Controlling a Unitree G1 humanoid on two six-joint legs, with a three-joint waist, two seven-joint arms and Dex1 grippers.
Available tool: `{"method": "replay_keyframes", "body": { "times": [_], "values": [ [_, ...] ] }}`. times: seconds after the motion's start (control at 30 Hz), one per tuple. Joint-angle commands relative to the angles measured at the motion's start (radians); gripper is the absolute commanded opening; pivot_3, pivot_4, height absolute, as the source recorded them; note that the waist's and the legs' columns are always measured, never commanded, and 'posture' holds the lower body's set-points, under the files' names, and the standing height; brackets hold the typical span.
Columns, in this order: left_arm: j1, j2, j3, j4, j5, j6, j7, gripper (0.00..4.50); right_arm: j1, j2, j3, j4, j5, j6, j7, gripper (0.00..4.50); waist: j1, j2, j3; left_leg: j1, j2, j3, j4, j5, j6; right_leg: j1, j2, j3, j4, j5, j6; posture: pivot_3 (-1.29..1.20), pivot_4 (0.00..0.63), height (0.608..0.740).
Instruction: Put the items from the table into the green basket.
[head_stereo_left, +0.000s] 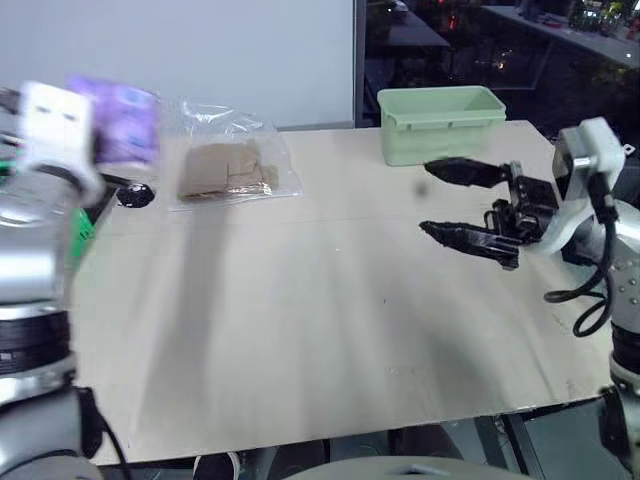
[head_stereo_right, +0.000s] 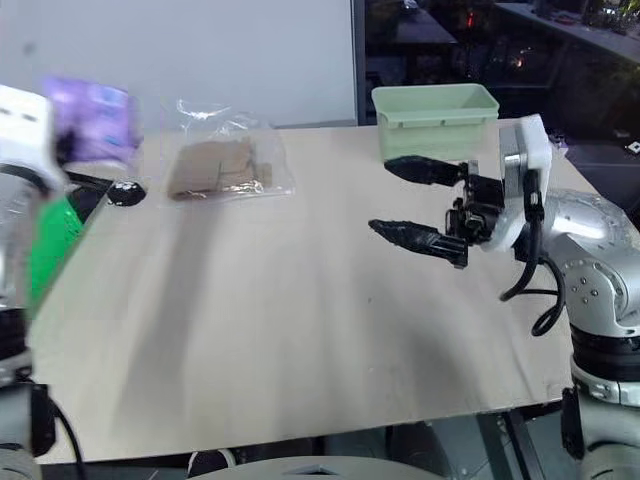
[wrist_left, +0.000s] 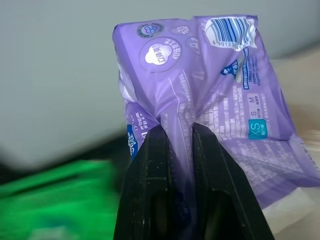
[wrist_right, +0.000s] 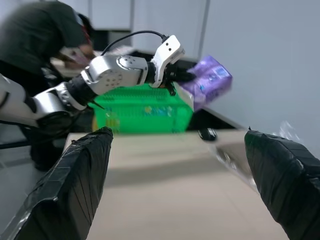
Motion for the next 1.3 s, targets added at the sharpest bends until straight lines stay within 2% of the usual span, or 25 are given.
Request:
{"method": "replay_keyframes", "body": {
  "times": [0.03,0.2,0.3,0.37,0.4,0.47,0.5,0.53,0.57,0.6,0.63,0.77,0.93,1.0,1.03,1.13,1.2,1.3],
  "values": [
    [0.070,0.087,0.133,0.067,0.069,-0.059,-0.008,0.03,-0.071,0.025,0.008,0.019,0.041,0.019,-0.013,4.50,0.008,0.000,0.000,0.000,0.000,0.000,-0.001,0.000,0.000,-0.001,0.000,0.000,0.000,0.000,-0.001,0.09,0.000,0.740],
    [0.249,0.138,0.232,0.227,0.137,-0.215,-0.033,0.03,-0.092,0.049,0.034,0.038,0.024,0.018,-0.008,4.50,0.045,0.000,0.000,-0.003,0.000,0.001,-0.003,0.000,0.000,-0.006,0.000,0.000,0.002,-0.001,-0.003,0.11,0.000,0.740],
    [0.306,0.118,0.247,0.298,0.148,-0.313,-0.022,0.03,-0.096,0.051,0.037,0.040,0.026,0.021,-0.006,4.50,0.069,-0.001,-0.001,-0.005,0.000,0.001,-0.003,0.000,0.000,-0.008,0.000,-0.001,0.003,-0.001,-0.004,0.11,0.000,0.740],
    [0.303,0.102,0.253,0.348,0.139,-0.355,-0.007,0.99,-0.097,0.049,0.036,0.041,0.027,0.023,-0.007,4.50,0.082,-0.003,-0.002,-0.006,0.001,0.000,-0.002,0.000,0.000,-0.007,0.000,-0.001,0.002,-0.001,-0.004,0.10,0.000,0.740],
    [0.307,0.103,0.248,0.374,0.149,-0.387,0.005,1.19,-0.094,0.047,0.034,0.038,0.028,0.024,-0.007,4.50,0.085,-0.003,-0.002,-0.006,0.001,0.000,-0.001,0.000,-0.001,-0.007,-0.001,-0.002,0.002,-0.001,-0.004,0.09,0.000,0.740],
    [0.307,0.102,0.235,0.422,0.156,-0.424,0.014,2.01,-0.089,0.039,0.032,0.034,0.026,0.027,-0.006,4.50,0.090,-0.005,-0.003,-0.006,0.001,0.000,-0.001,0.000,-0.001,-0.007,-0.001,-0.002,0.002,-0.001,-0.004,0.09,0.000,0.740],
    [0.300,0.096,0.238,0.439,0.146,-0.435,0.017,2.51,-0.085,0.036,0.030,0.030,0.025,0.027,-0.007,4.50,0.091,-0.005,-0.003,-0.005,0.001,0.001,-0.001,0.000,-0.001,-0.007,-0.001,-0.002,0.002,-0.001,-0.004,0.08,0.000,0.740],
    [0.288,0.089,0.243,0.456,0.137,-0.444,0.028,3.21,-0.082,0.032,0.028,0.027,0.022,0.026,-0.010,4.50,0.091,-0.005,-0.003,-0.005,0.001,0.001,-0.001,0.001,-0.001,-0.007,-0.001,-0.002,0.002,-0.001,-0.004,0.08,0.000,0.740],
    [0.282,0.088,0.244,0.471,0.136,-0.454,0.037,3.42,-0.080,0.030,0.025,0.024,0.019,0.024,-0.014,4.50,0.092,-0.006,-0.004,-0.005,0.001,0.001,-0.001,0.001,-0.001,-0.007,-0.001,-0.002,0.002,-0.001,-0.004,0.08,0.000,0.740],
    [0.274,0.092,0.240,0.490,0.140,-0.468,0.049,4.11,-0.079,0.027,0.023,0.025,0.018,0.024,-0.017,4.50,0.092,-0.007,-0.005,-0.005,0.001,0.001,-0.001,0.001,-0.001,-0.007,-0.001,-0.002,0.002,-0.001,-0.004,0.08,0.000,0.740],
    [0.264,0.095,0.240,0.508,0.143,-0.481,0.061,4.48,-0.079,0.025,0.022,0.025,0.016,0.024,-0.020,4.50,0.091,-0.008,-0.005,-0.005,0.001,0.001,-0.001,0.001,-0.001,-0.007,-0.001,-0.002,0.003,0.000,-0.004,0.08,0.000,0.740],
    [0.231,0.097,0.248,0.545,0.121,-0.545,0.065,4.48,-0.070,0.016,0.023,0.027,0.004,0.018,-0.023,4.50,0.090,-0.008,-0.005,-0.006,0.001,0.001,-0.001,0.001,-0.001,-0.008,0.000,-0.002,0.003,0.000,-0.004,0.08,0.000,0.740],
    [0.182,0.033,0.292,0.489,-0.012,-0.596,-0.021,4.48,-0.037,0.004,0.025,0.037,-0.033,-0.001,-0.024,4.50,0.091,-0.008,-0.006,-0.006,0.001,0.002,-0.001,0.001,-0.001,-0.008,-0.001,-0.002,0.003,0.000,-0.004,0.09,0.000,0.740],
    [0.182,-0.043,0.313,0.380,-0.142,-0.562,-0.116,4.48,-0.005,-0.004,0.023,0.058,-0.068,-0.021,-0.023,4.50,0.093,-0.007,-0.006,-0.005,0.001,0.002,-0.001,0.001,-0.001,-0.007,-0.001,-0.002,0.003,0.000,-0.004,0.09,0.000,0.740],
    [0.220,-0.099,0.301,0.272,-0.229,-0.523,-0.190,4.48,0.025,-0.015,0.022,0.081,-0.104,-0.050,-0.014,4.50,0.095,-0.007,-0.007,-0.006,0.001,0.002,-0.001,0.001,-0.001,-0.007,-0.001,-0.002,0.003,0.000,-0.004,0.10,0.000,0.740],
    [0.374,-0.231,0.236,0.006,-0.363,-0.433,-0.311,4.48,0.126,-0.045,0.008,0.155,-0.209,-0.147,0.011,4.50,0.094,-0.009,-0.009,-0.006,0.000,0.002,0.000,0.001,-0.001,-0.006,-0.003,-0.001,0.002,0.000,-0.004,0.10,0.000,0.740],
    [0.438,-0.281,0.210,-0.099,-0.395,-0.383,-0.319,4.48,0.169,-0.055,0.003,0.192,-0.256,-0.205,0.025,4.50,0.092,-0.010,-0.009,-0.006,0.000,0.006,0.000,0.000,-0.001,-0.007,-0.003,0.003,0.002,0.000,-0.004,0.10,0.000,0.740],
    [0.546,-0.384,0.076,-0.275,-0.406,-0.300,-0.293,4.48,0.265,-0.052,-0.034,0.275,-0.321,-0.293,0.008,4.50,0.083,-0.010,-0.009,-0.005,0.002,0.008,0.000,0.001,-0.001,-0.009,0.000,0.006,0.004,0.000,-0.004,0.09,0.000,0.740]
  ]
}}
